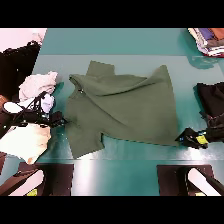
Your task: Fold the shirts.
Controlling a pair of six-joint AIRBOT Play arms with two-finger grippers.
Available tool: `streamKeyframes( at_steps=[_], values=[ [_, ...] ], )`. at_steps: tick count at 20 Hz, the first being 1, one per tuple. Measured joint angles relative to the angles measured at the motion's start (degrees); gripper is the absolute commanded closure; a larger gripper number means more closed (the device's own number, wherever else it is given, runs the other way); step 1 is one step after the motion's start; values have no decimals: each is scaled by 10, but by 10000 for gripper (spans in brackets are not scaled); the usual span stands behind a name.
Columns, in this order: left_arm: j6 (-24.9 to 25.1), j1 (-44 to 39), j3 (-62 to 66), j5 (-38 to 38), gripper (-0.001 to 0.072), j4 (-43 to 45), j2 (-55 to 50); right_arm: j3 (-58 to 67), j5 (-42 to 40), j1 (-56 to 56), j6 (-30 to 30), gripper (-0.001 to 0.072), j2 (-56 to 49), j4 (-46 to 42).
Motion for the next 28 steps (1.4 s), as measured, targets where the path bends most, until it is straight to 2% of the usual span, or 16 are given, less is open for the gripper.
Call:
streamKeyframes(
  at_steps=[2,4,8,11,15,20,24,28],
  values=[
    [1,0,1,-1,682,0,0,-11,-13,24,0,447,0,12],
    [2,0,1,-4,683,0,0,-18,-28,45,-1,697,0,17],
    [7,0,24,-24,683,0,10,-2,-37,86,-9,697,0,16],
    [0,0,87,-47,682,1,46,73,-26,113,-12,696,18,25],
    [-16,0,262,-96,682,0,93,266,-27,134,-14,696,65,30],
    [-46,0,578,-145,682,-1,111,559,-67,140,-14,697,103,27],
    [-77,0,808,-137,683,-4,115,779,-66,141,-7,697,96,-11],
    [-99,0,926,-111,683,-22,118,928,-24,142,12,697,66,-66]
  ],
)
